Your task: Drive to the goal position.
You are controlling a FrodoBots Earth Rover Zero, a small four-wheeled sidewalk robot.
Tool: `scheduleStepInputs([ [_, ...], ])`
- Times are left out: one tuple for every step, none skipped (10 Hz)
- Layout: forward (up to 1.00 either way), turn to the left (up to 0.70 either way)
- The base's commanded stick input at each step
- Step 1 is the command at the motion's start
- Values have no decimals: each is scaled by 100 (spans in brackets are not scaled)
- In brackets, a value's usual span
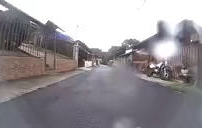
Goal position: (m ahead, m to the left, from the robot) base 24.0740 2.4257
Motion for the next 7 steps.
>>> scheduleStepInputs([
  [70,0],
  [70,0],
  [70,0],
  [70,0],
  [70,0],
  [70,0],
  [70,0],
])
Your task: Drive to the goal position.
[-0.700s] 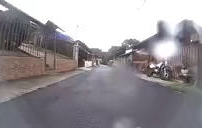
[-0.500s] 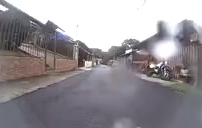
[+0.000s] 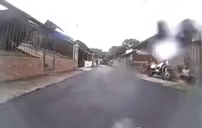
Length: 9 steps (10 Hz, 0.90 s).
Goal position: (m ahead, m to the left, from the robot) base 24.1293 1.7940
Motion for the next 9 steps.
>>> scheduleStepInputs([
  [70,0],
  [70,0],
  [70,0],
  [70,0],
  [70,0],
  [70,0],
  [70,0],
  [70,0],
  [70,0],
])
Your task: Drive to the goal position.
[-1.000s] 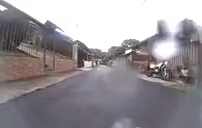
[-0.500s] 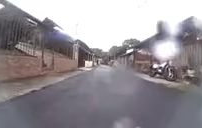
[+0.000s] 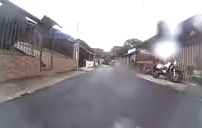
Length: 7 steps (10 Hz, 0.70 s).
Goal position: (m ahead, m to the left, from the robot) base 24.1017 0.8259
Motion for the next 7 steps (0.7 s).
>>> scheduleStepInputs([
  [70,0],
  [70,0],
  [70,0],
  [70,0],
  [70,0],
  [70,0],
  [70,0],
])
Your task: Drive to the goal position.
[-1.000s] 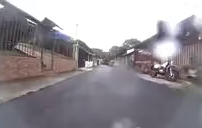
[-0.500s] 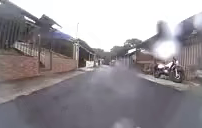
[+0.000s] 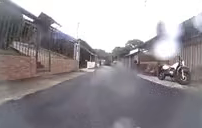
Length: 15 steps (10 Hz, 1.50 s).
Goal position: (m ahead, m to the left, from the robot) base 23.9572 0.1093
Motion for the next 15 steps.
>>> scheduleStepInputs([
  [70,0],
  [70,0],
  [70,0],
  [70,0],
  [70,0],
  [70,0],
  [70,0],
  [70,0],
  [70,0],
  [70,0],
  [70,0],
  [70,0],
  [70,0],
  [70,0],
  [70,0],
])
